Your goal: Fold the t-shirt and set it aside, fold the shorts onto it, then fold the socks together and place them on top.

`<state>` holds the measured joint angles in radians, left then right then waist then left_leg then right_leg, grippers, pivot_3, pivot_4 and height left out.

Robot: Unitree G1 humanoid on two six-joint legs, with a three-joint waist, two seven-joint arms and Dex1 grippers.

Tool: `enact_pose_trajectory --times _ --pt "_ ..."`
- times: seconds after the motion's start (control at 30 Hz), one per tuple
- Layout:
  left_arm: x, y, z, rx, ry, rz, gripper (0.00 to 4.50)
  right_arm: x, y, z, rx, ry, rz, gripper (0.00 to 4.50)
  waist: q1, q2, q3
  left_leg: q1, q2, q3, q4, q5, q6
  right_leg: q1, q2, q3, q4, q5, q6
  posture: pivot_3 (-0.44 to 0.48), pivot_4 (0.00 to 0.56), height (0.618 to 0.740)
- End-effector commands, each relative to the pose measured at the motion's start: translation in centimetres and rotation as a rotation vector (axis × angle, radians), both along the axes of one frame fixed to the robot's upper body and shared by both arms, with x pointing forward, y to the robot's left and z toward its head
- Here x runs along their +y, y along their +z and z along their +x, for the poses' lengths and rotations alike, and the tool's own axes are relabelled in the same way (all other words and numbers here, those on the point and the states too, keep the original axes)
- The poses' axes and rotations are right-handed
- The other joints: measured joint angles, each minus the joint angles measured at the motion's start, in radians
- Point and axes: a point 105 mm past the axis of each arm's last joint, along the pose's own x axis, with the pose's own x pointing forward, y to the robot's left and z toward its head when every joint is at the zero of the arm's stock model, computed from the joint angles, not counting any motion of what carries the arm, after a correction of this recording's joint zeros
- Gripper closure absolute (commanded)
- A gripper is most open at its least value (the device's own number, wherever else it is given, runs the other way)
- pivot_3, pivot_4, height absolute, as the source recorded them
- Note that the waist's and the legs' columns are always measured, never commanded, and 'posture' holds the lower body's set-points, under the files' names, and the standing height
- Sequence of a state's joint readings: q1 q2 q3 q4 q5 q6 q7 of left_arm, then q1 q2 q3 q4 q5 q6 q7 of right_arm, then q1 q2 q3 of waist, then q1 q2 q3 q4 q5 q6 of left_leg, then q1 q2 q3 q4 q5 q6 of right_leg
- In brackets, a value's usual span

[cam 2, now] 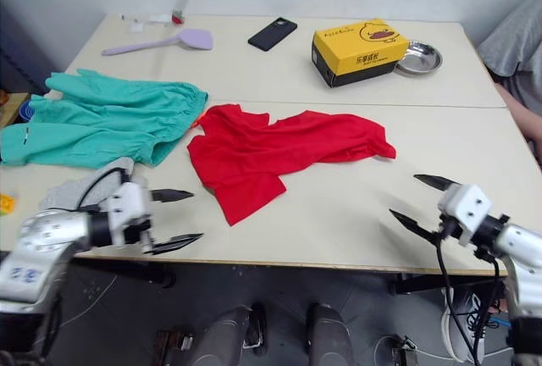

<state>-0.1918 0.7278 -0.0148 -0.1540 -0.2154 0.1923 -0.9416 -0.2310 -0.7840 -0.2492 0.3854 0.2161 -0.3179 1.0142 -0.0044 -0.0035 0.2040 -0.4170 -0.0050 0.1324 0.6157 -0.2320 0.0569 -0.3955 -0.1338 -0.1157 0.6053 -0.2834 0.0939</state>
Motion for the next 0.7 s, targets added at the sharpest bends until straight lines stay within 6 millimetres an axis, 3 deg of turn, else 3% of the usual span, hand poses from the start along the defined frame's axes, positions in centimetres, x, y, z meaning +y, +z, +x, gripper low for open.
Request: enact_pose_trajectory --times 0.03,0.2,0.3,0.6,0.7 --pt "-0.4 -0.9 1.1 -0.017 0.007 0.065 0.0 -1.0 0.1 1.5 0.004 -0.052 -0.055 0.01 0.0 0.0 0.0 0.0 0.0 0.0 0.0 0.0 0.0 0.0 0.0 0.0 0.001 0.0 0.0 0.0 0.15 0.74" --pt "-2.2 -2.0 2.0 0.018 -0.038 0.095 0.0 -0.7 0.1 4.5 -0.01 -0.098 -0.085 0.01 0.0 0.0 0.0 -0.001 0.001 0.001 0.007 -0.001 0.001 0.0 0.0 0.001 0.004 0.0 0.0 0.0 0.15 0.74" --pt "-2.5 -2.7 2.3 0.036 -0.049 0.126 0.54 -0.3 0.2 6.2 0.005 -0.134 -0.098 0.0 0.0 0.001 0.0 -0.001 0.001 0.0 0.011 -0.002 0.003 0.001 -0.001 0.001 0.005 0.0 0.0 0.0 0.15 0.74" --pt "-3.4 -3.5 2.7 0.042 -0.048 0.123 3.32 0.6 1.0 8.9 -0.01 -0.167 -0.178 0.0 0.001 0.003 -0.002 -0.001 0.001 -0.001 0.014 -0.002 0.003 0.002 -0.002 0.001 0.006 0.0 0.001 0.0 0.15 0.74" --pt "-3.2 -3.4 2.6 0.043 -0.04 0.117 4.31 0.8 1.3 9.0 -0.02 -0.154 -0.184 0.59 0.0 0.003 -0.002 -0.001 0.001 -0.001 0.013 -0.002 0.003 0.002 -0.002 0.001 0.007 0.0 0.001 0.0 0.15 0.74"
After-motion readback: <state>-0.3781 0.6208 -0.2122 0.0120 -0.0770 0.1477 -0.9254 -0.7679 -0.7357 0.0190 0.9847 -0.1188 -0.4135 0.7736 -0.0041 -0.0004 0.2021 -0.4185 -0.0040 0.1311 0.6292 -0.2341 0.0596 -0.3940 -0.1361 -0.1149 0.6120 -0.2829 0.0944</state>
